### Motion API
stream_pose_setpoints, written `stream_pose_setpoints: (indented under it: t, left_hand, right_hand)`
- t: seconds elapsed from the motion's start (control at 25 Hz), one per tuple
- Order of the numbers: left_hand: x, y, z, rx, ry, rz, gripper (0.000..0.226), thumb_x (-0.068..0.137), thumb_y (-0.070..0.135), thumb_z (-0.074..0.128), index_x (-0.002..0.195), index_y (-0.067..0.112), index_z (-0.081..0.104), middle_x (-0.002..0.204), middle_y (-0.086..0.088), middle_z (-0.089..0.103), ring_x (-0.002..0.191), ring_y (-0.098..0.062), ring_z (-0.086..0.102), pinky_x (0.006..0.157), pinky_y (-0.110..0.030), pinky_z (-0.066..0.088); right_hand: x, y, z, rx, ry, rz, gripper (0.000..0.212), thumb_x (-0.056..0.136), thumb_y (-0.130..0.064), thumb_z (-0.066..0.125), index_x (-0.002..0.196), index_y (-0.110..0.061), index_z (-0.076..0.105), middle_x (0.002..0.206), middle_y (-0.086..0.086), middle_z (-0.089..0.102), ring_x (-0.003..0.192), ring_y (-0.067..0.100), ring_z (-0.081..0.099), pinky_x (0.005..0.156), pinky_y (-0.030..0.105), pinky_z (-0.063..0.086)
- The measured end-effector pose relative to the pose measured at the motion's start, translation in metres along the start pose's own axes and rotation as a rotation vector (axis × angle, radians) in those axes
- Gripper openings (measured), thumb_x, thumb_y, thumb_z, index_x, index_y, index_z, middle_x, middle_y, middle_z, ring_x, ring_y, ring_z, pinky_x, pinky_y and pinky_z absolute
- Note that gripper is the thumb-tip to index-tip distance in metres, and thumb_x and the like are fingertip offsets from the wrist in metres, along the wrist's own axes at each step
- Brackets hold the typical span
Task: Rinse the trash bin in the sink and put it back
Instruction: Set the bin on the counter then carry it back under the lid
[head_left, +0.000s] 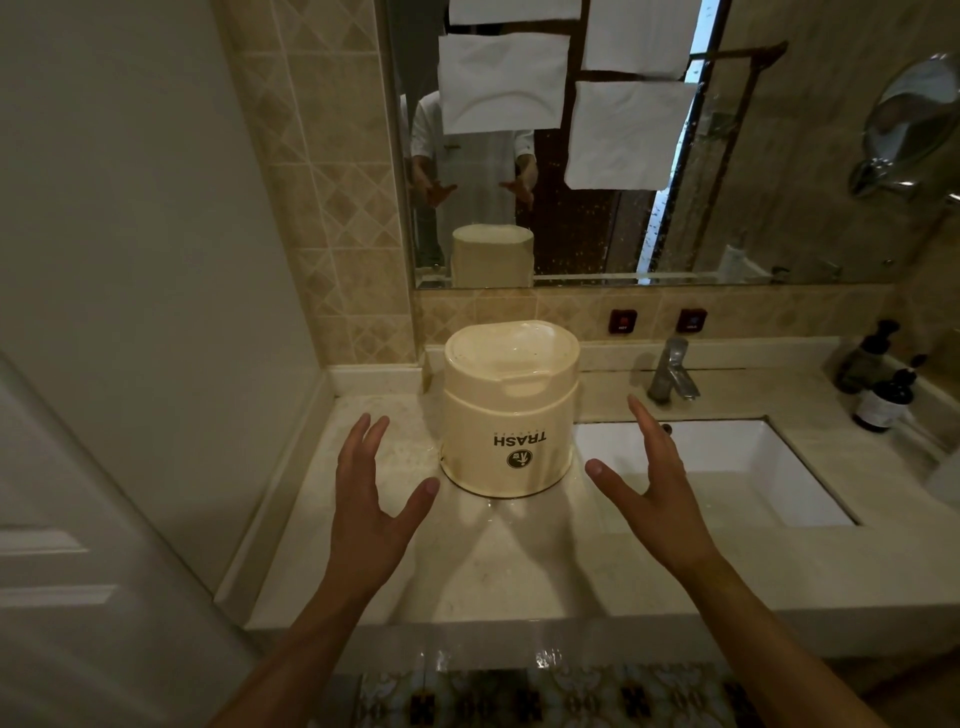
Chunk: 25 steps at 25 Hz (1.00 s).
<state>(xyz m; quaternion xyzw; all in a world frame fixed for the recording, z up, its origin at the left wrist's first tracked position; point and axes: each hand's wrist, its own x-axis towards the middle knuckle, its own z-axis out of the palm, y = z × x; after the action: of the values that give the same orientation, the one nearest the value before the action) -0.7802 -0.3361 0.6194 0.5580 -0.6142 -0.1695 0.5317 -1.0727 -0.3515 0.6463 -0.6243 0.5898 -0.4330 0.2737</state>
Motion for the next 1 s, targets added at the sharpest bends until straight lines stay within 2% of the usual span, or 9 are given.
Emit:
stream_pose_setpoints:
  t: [0.08, 0.12, 0.28, 0.4, 0.72, 0.88, 1.0]
  left_hand:
    - [0.0, 0.001, -0.002, -0.013, -0.002, -0.015, 0.08, 0.076, 0.059, 0.062, 0.146, 0.036, 0.032, 0.158, 0.014, 0.021, 0.145, -0.005, 0.021, 0.104, -0.016, 0.025]
    - [0.001, 0.0, -0.003, -0.015, -0.002, -0.014, 0.079, 0.076, 0.059, 0.062, 0.146, 0.036, 0.032, 0.158, 0.014, 0.02, 0.145, -0.005, 0.021, 0.105, -0.018, 0.025]
    - [0.004, -0.006, -0.009, -0.03, -0.008, -0.004, 0.078, 0.077, 0.057, 0.063, 0.146, 0.037, 0.032, 0.158, 0.015, 0.021, 0.146, -0.006, 0.02, 0.113, -0.034, 0.027]
    - [0.009, -0.013, -0.015, -0.04, -0.02, 0.003, 0.078, 0.077, 0.056, 0.063, 0.146, 0.036, 0.032, 0.158, 0.014, 0.021, 0.146, -0.008, 0.02, 0.115, -0.041, 0.027]
    - [0.03, -0.028, -0.011, -0.075, -0.08, 0.032, 0.078, 0.076, 0.055, 0.064, 0.145, 0.038, 0.031, 0.157, 0.012, 0.021, 0.145, -0.007, 0.021, 0.111, -0.029, 0.026]
    - [0.059, -0.043, 0.012, -0.075, -0.078, -0.054, 0.08, 0.075, 0.059, 0.063, 0.145, 0.034, 0.033, 0.157, 0.012, 0.021, 0.145, -0.006, 0.02, 0.112, -0.031, 0.025]
    - [0.092, -0.052, 0.045, -0.069, -0.092, -0.166, 0.076, 0.082, 0.056, 0.066, 0.147, 0.033, 0.032, 0.158, 0.01, 0.018, 0.145, -0.008, 0.019, 0.115, -0.036, 0.026]
  right_hand:
    - [0.0, 0.0, 0.002, 0.006, -0.001, 0.008, 0.087, 0.077, -0.059, 0.063, 0.149, -0.049, 0.016, 0.162, -0.016, 0.016, 0.146, 0.008, 0.013, 0.116, 0.047, 0.022]
    - [0.0, 0.0, 0.004, 0.007, 0.001, 0.008, 0.088, 0.077, -0.059, 0.063, 0.15, -0.049, 0.016, 0.162, -0.016, 0.017, 0.148, 0.011, 0.014, 0.116, 0.048, 0.023]
    - [0.0, -0.002, 0.013, -0.002, 0.016, -0.001, 0.086, 0.078, -0.059, 0.065, 0.148, -0.052, 0.016, 0.159, -0.02, 0.017, 0.141, 0.0, 0.013, 0.115, 0.044, 0.023]
    - [-0.002, -0.008, 0.02, -0.011, 0.043, 0.004, 0.085, 0.079, -0.059, 0.064, 0.148, -0.053, 0.015, 0.158, -0.022, 0.018, 0.139, -0.002, 0.012, 0.114, 0.041, 0.022]
    - [0.007, -0.013, 0.035, 0.019, 0.075, 0.036, 0.085, 0.08, -0.057, 0.063, 0.15, -0.049, 0.017, 0.16, -0.018, 0.017, 0.136, -0.005, 0.014, 0.109, 0.034, 0.022]
    - [0.042, 0.001, 0.038, 0.117, 0.068, 0.105, 0.081, 0.08, -0.056, 0.06, 0.15, -0.049, 0.019, 0.16, -0.013, 0.02, 0.138, 0.006, 0.026, 0.108, 0.036, 0.029]
    - [0.084, 0.023, 0.034, 0.271, 0.077, 0.224, 0.072, 0.083, -0.062, 0.05, 0.148, -0.051, 0.023, 0.159, -0.007, 0.026, 0.14, 0.019, 0.034, 0.112, 0.049, 0.034]
